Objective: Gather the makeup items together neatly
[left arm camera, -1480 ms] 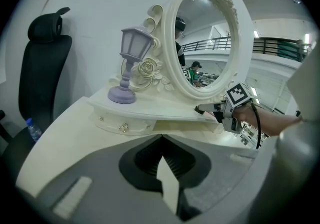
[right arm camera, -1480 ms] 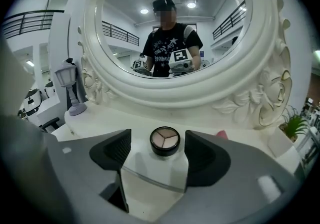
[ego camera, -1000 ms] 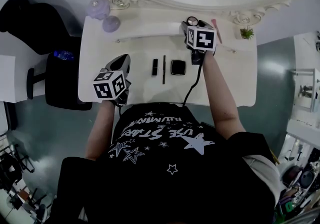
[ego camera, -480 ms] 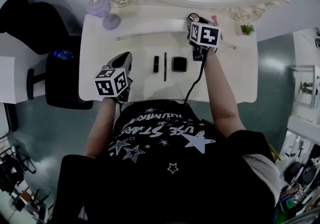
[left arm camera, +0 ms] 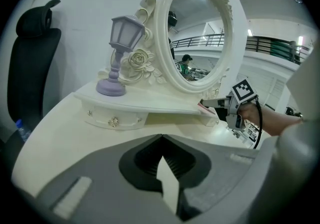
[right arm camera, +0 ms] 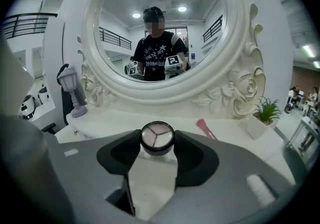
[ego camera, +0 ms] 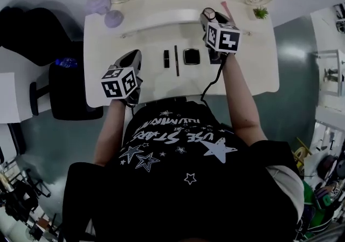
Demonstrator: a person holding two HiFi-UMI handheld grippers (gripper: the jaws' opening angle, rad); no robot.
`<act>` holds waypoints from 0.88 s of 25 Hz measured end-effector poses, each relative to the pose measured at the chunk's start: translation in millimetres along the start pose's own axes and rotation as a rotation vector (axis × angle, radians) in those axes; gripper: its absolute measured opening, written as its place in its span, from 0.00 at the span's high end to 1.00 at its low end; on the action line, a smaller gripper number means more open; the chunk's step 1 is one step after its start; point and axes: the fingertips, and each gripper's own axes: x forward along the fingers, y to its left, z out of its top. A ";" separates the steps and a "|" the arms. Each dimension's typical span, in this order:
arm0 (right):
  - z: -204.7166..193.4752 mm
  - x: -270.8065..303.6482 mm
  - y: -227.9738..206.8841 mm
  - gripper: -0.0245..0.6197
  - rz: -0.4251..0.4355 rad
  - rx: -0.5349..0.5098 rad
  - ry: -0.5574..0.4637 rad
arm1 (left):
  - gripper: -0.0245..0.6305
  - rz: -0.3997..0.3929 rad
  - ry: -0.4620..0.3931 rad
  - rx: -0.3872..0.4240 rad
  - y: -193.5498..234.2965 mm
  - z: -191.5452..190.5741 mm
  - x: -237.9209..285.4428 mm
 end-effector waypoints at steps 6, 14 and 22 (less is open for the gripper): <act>-38.6 -29.6 -12.6 0.59 -0.039 0.012 0.022 | 0.96 -0.044 0.023 0.020 -17.0 -9.8 1.8; -98.8 -55.2 -14.3 0.59 -0.068 0.047 0.080 | 0.96 -0.078 0.059 0.038 -32.0 -29.4 -0.7; -138.6 -61.8 -13.4 0.59 -0.098 0.038 0.135 | 0.96 -0.089 0.087 0.042 -34.1 -43.1 -3.1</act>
